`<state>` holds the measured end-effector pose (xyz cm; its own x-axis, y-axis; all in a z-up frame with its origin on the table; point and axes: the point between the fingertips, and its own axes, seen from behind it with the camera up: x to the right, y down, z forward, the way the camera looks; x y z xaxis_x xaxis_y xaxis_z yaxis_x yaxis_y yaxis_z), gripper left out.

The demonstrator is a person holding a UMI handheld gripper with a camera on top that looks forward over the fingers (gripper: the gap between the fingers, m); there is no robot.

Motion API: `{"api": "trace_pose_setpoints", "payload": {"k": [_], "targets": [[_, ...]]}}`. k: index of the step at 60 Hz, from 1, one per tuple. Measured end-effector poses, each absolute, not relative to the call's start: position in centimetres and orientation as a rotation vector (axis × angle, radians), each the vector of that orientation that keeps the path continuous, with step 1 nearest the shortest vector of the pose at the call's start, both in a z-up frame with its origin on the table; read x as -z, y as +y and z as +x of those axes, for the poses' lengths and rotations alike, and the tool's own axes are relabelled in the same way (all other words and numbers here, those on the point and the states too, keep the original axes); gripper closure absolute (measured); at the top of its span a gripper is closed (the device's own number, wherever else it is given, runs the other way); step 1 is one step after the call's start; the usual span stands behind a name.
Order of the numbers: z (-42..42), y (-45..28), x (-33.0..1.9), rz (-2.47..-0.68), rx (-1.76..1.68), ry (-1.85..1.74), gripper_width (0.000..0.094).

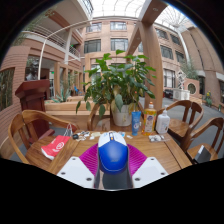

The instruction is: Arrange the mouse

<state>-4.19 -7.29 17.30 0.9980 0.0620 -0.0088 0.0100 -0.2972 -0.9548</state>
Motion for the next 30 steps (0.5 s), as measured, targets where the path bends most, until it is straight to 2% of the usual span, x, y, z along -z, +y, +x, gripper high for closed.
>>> {"api": "trace_pose_setpoints", "payload": {"k": [4,11,15,18,23,30], "targets": [[-1.2,-6.4,-10.5,-1.974,-0.002,-0.030,0.0567],[1.4,-6.4,-2.9,-2.131,0.050,0.003,0.0543],[2.0,-6.7,-0.3,-2.185,0.044,0.020,0.0498],[2.2,-7.0,0.9,-2.216,0.033,0.027,0.0448],[2.6,-7.1,0.7,-2.203,0.050,0.023,0.0388],[2.9,-7.8,-1.3,-2.189,0.065,0.023,0.0143]]}}
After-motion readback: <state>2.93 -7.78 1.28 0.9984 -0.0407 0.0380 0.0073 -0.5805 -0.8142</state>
